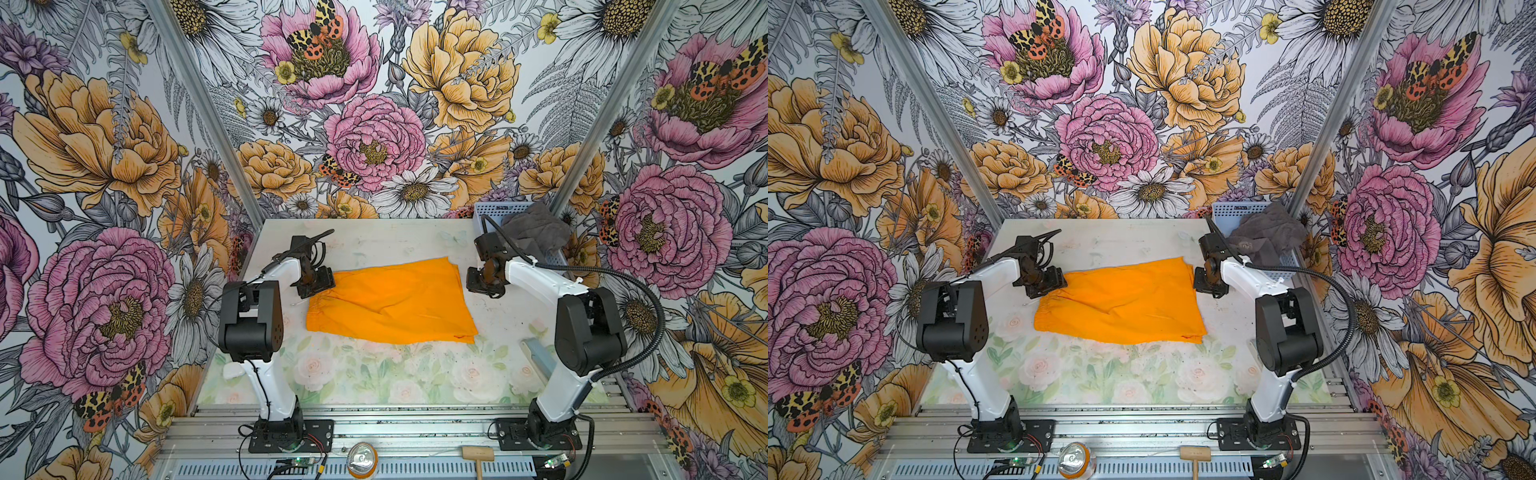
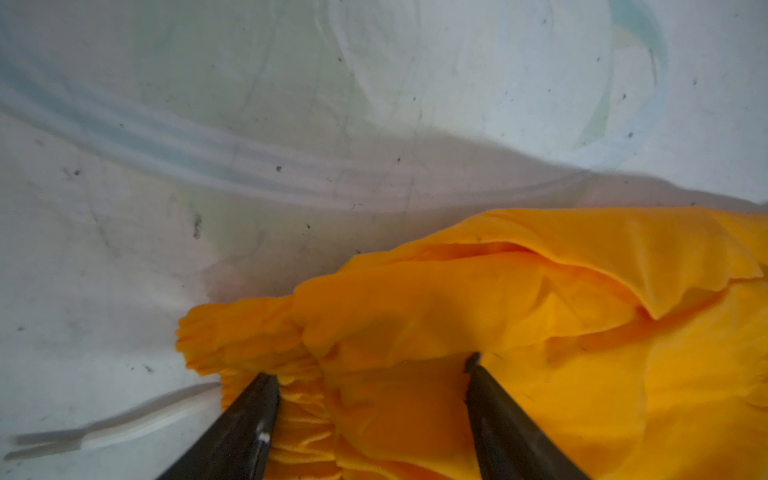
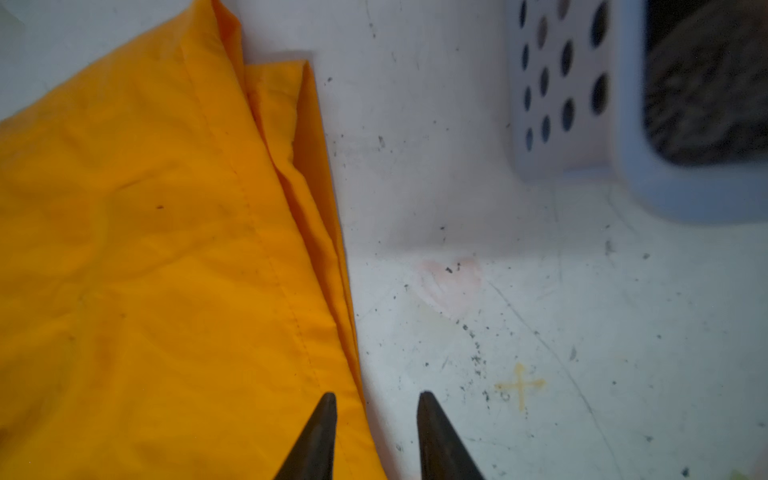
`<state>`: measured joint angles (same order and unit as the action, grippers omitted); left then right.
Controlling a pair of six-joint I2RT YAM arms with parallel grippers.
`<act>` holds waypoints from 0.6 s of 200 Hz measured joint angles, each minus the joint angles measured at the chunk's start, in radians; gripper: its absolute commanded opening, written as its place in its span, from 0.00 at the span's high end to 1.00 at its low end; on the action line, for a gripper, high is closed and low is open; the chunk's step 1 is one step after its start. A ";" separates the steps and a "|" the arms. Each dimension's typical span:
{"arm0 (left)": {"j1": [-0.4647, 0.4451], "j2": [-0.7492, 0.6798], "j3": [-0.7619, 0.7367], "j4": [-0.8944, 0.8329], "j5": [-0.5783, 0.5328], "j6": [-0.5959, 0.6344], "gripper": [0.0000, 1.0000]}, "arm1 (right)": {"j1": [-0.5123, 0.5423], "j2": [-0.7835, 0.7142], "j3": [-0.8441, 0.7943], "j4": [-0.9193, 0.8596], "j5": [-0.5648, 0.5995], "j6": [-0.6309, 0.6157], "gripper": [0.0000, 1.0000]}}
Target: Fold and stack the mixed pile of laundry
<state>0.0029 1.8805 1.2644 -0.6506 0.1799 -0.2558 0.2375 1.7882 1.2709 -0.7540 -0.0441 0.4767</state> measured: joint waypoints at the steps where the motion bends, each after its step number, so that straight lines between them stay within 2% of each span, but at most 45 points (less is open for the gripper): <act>1: 0.000 0.000 0.000 0.000 0.000 0.000 0.27 | 0.000 0.000 -0.003 0.000 -0.002 0.000 0.67; 59: 0.000 0.000 0.000 0.000 0.000 0.003 0.27 | -0.002 -0.074 -0.255 -0.003 -0.092 0.011 0.69; 120: 0.000 0.000 0.000 0.000 0.000 0.003 0.27 | 0.000 -0.150 -0.350 0.038 -0.153 0.050 0.72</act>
<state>0.0032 1.8805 1.2640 -0.6506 0.1799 -0.2531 0.2371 1.6386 0.9207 -0.7162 -0.1967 0.5262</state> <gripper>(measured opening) 0.730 0.279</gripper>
